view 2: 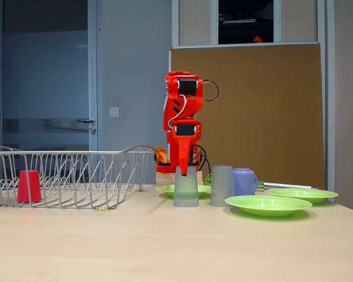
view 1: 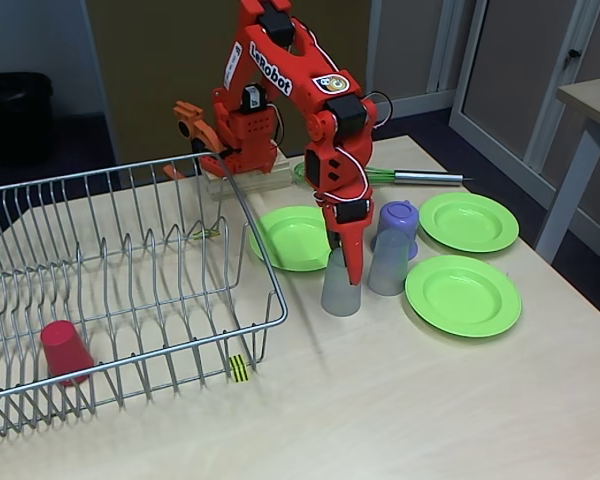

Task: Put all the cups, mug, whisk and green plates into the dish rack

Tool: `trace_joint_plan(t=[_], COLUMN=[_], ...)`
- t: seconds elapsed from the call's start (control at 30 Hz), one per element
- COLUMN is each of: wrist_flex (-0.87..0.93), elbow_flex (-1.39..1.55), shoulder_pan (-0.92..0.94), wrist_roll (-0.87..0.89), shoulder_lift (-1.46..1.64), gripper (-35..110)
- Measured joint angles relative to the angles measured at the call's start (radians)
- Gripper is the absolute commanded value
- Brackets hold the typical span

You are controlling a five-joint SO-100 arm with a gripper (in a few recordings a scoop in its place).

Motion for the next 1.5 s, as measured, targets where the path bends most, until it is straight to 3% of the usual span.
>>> trace_joint_plan(t=[0.5,0.93,1.23,1.5], wrist_flex=[-0.041,0.087,0.155,0.255], elbow_flex=[-0.025,-0.144,-0.173,-0.279], shoulder_pan=[0.003,0.025,0.126,0.385], wrist_roll=[-0.015,-0.078,-0.235,-0.471], shoulder_lift=[-0.043,0.041,0.307,0.453], gripper=[10,6,6,6])
